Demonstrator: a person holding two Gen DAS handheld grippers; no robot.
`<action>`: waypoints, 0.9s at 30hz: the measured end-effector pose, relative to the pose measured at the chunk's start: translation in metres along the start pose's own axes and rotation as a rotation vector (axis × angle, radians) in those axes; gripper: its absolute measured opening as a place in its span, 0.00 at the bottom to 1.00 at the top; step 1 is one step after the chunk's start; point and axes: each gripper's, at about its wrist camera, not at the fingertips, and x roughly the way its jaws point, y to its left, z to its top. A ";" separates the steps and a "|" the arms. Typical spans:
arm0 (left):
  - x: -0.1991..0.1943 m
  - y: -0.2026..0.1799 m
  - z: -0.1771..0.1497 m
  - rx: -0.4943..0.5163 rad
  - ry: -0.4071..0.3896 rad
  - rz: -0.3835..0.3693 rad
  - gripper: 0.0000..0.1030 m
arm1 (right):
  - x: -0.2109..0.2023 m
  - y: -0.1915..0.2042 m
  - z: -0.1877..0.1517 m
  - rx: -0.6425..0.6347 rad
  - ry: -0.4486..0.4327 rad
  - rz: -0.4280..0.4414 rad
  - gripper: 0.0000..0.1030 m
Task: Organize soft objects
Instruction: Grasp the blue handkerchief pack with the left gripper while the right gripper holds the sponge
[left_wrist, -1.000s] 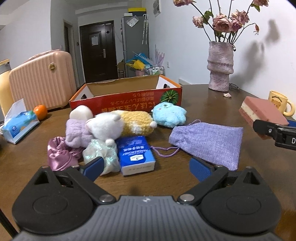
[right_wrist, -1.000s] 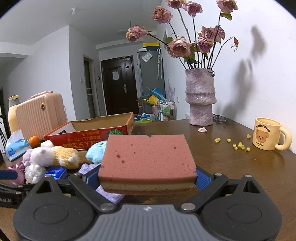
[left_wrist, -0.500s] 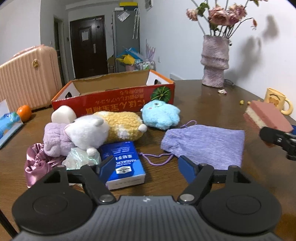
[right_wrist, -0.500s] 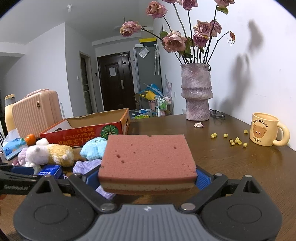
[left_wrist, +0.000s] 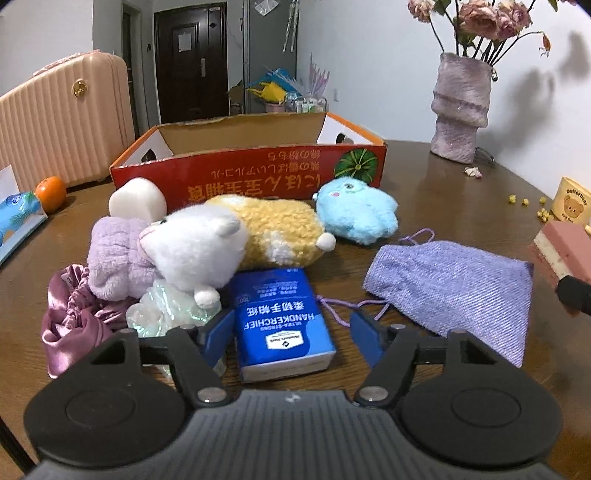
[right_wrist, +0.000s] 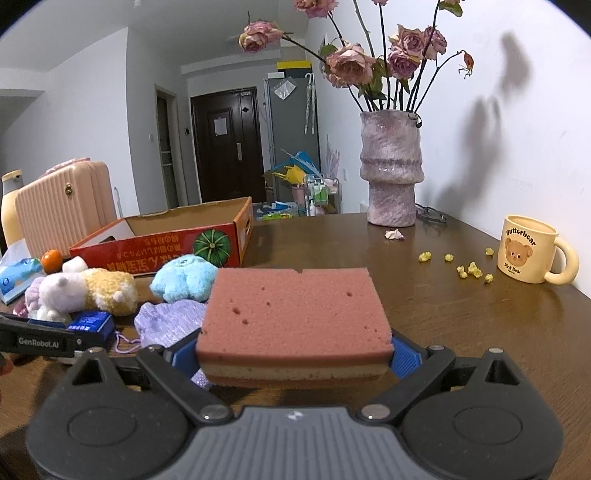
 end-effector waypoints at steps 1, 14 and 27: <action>0.002 0.000 0.000 0.002 0.006 0.003 0.66 | 0.001 0.000 0.000 -0.001 0.002 -0.002 0.95; 0.010 0.000 -0.004 0.007 0.036 0.028 0.55 | 0.003 0.000 -0.001 -0.008 0.006 -0.019 0.95; -0.006 -0.002 -0.006 0.015 -0.030 0.036 0.53 | 0.002 -0.001 -0.001 -0.004 -0.004 -0.028 0.95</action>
